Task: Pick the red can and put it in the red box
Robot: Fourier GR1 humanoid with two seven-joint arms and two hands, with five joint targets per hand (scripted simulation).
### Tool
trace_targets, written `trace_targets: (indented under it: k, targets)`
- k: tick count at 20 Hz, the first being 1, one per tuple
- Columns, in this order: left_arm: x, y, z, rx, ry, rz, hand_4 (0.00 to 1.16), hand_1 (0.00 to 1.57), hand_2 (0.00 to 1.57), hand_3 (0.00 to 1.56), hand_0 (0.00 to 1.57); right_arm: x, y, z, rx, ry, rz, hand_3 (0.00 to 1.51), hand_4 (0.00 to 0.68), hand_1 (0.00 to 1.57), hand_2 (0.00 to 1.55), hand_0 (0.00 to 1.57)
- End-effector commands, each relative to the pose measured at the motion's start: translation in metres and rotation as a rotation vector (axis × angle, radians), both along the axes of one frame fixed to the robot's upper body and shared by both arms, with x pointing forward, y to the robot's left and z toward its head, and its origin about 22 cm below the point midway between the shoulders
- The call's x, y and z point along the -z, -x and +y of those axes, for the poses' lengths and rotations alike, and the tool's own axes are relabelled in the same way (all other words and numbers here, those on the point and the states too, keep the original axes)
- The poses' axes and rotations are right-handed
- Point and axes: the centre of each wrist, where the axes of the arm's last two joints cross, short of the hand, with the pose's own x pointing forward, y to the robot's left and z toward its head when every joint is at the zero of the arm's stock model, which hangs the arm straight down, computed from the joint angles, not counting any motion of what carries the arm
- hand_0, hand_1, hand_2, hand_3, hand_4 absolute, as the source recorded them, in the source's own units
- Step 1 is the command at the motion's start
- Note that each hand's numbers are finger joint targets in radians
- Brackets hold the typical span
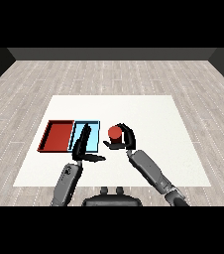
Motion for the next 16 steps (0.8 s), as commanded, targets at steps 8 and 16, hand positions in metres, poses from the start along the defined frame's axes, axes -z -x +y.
trace_targets:
  k: [8,16]
  targets:
    - [0.025,-0.018,-0.023,0.049,0.004,0.089,0.00,0.00,0.00,0.00,0.00,0.017,0.014,0.017,-0.003,-0.031,-0.001,1.39,0.639,1.46,1.44,1.46]
    - [0.033,-0.023,-0.033,0.102,0.024,0.125,0.00,0.00,0.00,0.00,0.00,0.017,0.008,0.006,-0.009,-0.021,-0.017,1.39,0.631,1.44,1.44,1.44]
